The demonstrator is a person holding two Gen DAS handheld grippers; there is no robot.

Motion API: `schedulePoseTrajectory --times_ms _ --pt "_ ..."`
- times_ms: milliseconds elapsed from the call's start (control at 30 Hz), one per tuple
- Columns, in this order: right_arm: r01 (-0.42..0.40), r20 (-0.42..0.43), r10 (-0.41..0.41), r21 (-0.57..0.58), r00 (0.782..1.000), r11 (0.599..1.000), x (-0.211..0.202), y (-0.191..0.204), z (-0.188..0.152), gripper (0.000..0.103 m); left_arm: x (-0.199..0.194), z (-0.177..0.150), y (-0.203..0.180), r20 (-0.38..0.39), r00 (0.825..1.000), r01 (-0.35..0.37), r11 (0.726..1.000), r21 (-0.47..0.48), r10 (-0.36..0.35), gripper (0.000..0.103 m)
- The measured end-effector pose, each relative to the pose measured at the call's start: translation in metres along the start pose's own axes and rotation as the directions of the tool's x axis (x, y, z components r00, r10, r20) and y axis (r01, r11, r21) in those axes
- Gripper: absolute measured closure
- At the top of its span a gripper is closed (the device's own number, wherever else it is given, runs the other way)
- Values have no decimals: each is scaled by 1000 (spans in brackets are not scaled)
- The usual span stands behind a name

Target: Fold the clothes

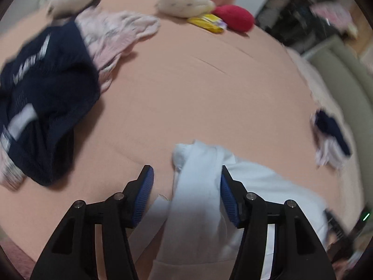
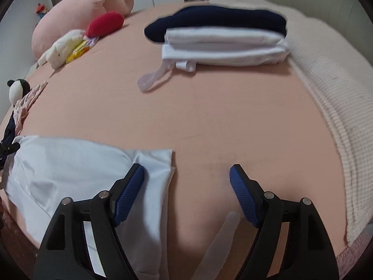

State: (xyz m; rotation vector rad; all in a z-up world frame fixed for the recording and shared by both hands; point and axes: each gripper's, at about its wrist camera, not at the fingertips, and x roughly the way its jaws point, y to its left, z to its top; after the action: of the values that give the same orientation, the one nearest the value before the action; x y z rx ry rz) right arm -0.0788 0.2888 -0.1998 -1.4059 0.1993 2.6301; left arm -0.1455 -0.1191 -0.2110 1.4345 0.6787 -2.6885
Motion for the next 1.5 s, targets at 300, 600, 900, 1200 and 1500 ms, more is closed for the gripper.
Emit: schedulePoseTrajectory --times_ms 300,600,900,1200,1500 --pt "-78 14 77 200 997 977 -8 -32 0 25 7 11 9 -3 990 141 987 -78 -142 46" --pt "119 -8 -119 108 993 987 -18 -31 -4 29 -32 -2 -3 107 994 -35 999 -21 37 48" --pt "-142 -112 140 -13 984 990 -32 17 -35 27 -53 -54 -56 20 999 21 966 258 -27 48" --pt "-169 -107 178 86 978 982 -40 -5 -36 23 -71 -51 7 60 998 -3 999 36 1 48" --pt "-208 -154 206 2 966 978 -24 34 -37 24 -83 -78 -53 192 964 -239 918 316 185 48"
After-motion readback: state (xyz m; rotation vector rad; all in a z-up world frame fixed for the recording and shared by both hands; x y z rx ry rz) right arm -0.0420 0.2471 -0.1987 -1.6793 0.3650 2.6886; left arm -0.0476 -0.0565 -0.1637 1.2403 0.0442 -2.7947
